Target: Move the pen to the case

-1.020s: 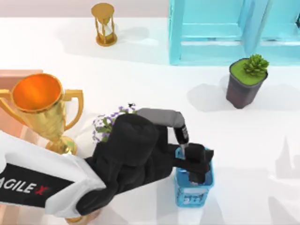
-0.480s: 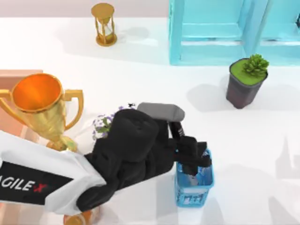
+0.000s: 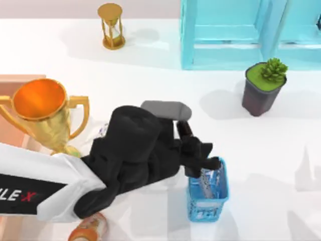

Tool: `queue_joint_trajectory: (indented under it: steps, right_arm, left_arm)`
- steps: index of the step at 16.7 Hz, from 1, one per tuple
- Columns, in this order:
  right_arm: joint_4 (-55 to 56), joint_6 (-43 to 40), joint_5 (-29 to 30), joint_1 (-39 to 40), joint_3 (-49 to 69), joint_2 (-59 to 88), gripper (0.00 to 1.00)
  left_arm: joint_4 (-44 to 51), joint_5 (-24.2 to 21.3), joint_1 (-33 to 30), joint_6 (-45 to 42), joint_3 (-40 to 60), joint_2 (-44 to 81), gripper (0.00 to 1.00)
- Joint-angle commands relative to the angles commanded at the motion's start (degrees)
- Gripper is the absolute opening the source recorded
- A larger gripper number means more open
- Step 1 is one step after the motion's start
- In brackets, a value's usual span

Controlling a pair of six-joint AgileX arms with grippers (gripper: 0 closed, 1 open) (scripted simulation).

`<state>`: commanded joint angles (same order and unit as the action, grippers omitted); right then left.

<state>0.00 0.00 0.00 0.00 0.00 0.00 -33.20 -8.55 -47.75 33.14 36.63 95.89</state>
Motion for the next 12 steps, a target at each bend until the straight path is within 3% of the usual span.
queue_joint_trajectory:
  steps: [5, 12]
  right_arm:
    - [0.0, 0.0, 0.0, 0.0, 0.0, 0.0, 1.0]
    - [0.0, 0.0, 0.0, 0.0, 0.0, 0.0, 1.0]
  left_arm:
    - [13.1, -8.7, 7.6, -5.2, 3.3, -12.0, 0.0]
    - [40.1, -20.7, 18.9, -11.1, 7.3, -29.3, 0.0]
